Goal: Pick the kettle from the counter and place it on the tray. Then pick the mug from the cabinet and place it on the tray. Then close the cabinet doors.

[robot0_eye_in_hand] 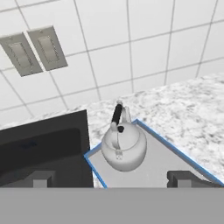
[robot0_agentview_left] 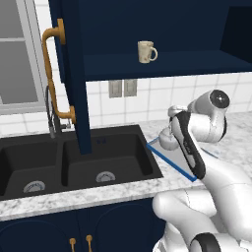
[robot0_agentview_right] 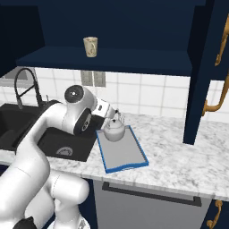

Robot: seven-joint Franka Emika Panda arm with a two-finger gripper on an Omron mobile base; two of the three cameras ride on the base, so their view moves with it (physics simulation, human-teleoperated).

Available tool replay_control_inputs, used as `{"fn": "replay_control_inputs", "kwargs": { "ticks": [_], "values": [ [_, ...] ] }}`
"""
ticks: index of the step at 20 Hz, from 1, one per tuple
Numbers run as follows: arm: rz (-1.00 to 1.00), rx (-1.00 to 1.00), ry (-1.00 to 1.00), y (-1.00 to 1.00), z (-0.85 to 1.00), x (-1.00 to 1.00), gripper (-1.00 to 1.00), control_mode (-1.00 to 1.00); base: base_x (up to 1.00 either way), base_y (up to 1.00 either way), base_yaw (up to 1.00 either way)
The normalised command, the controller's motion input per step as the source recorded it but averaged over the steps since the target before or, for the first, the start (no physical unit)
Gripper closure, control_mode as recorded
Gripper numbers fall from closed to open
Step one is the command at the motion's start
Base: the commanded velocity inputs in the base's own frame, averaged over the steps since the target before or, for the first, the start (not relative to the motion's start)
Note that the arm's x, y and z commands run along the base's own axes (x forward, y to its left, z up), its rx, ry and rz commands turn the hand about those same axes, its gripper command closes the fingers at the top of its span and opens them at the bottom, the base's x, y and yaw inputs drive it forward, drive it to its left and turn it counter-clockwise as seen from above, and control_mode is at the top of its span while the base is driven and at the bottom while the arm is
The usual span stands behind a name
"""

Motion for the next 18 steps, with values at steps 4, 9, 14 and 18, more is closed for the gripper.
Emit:
{"fn": "replay_control_inputs", "kwargs": {
  "ticks": [4,9,14,18],
  "values": [
    [0.0,0.01,0.0,0.14,0.29,-0.43,-1.0,-1.0,0.0,0.0,0.0],
    [0.0,0.0,-0.01,0.1,0.4,-0.38,-1.0,-1.0,0.0,0.0,0.0],
    [0.01,-0.07,-0.09,0.03,0.55,-0.39,-1.0,-1.0,0.0,0.0,0.0],
    [0.0,-0.07,-0.06,0.08,0.71,-0.3,-1.0,-1.0,0.0,0.0,0.0]
  ]
}}
